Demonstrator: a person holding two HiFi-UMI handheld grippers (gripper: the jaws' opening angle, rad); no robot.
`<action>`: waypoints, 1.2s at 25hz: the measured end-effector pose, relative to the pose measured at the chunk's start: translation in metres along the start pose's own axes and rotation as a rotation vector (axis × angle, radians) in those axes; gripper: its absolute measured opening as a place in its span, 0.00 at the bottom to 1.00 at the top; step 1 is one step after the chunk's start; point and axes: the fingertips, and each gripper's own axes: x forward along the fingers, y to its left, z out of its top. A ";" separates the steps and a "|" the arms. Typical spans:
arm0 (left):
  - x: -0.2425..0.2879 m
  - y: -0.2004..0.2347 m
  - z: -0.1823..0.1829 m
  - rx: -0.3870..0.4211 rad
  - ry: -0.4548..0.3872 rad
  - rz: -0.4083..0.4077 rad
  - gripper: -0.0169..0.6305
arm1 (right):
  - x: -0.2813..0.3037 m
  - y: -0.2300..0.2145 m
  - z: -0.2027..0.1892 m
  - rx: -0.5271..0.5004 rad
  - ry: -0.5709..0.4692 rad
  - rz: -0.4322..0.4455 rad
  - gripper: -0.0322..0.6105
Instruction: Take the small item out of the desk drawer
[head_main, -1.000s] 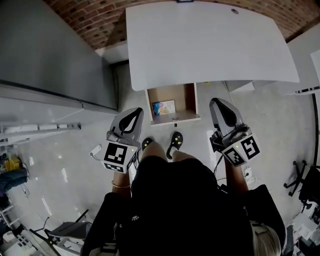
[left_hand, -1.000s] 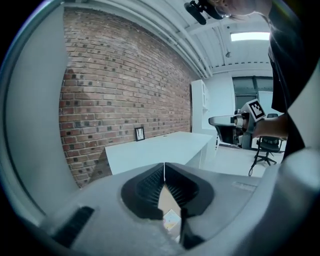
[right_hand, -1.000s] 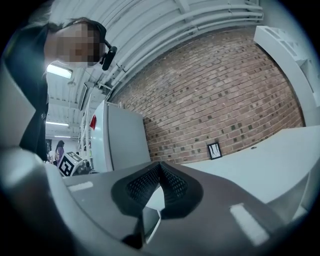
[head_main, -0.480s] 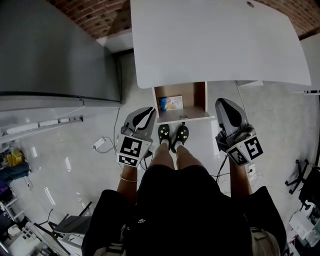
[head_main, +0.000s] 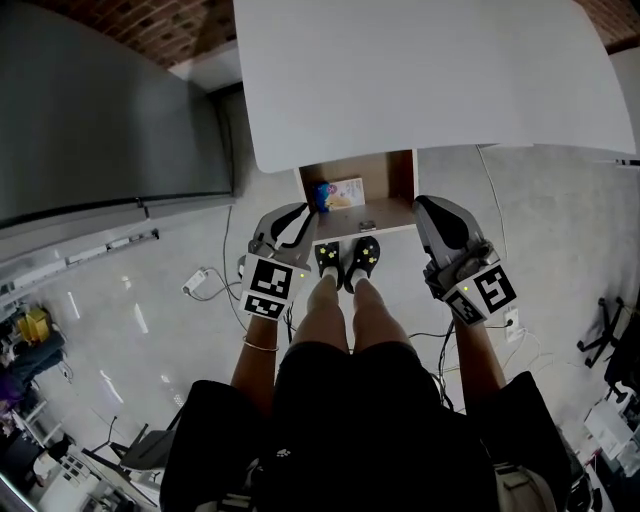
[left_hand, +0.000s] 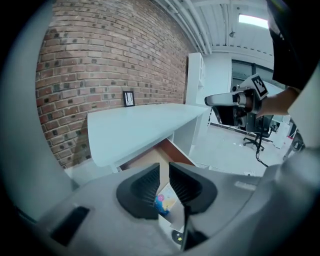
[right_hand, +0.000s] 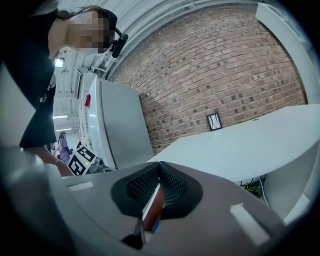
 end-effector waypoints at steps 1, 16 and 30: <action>0.005 0.000 -0.005 0.003 0.009 -0.004 0.12 | 0.002 -0.001 -0.006 0.002 0.010 0.001 0.06; 0.069 -0.001 -0.064 0.127 0.184 -0.036 0.17 | 0.028 -0.007 -0.071 0.013 0.081 0.047 0.06; 0.135 -0.021 -0.098 0.226 0.360 -0.086 0.22 | 0.032 -0.020 -0.093 0.034 0.098 0.070 0.07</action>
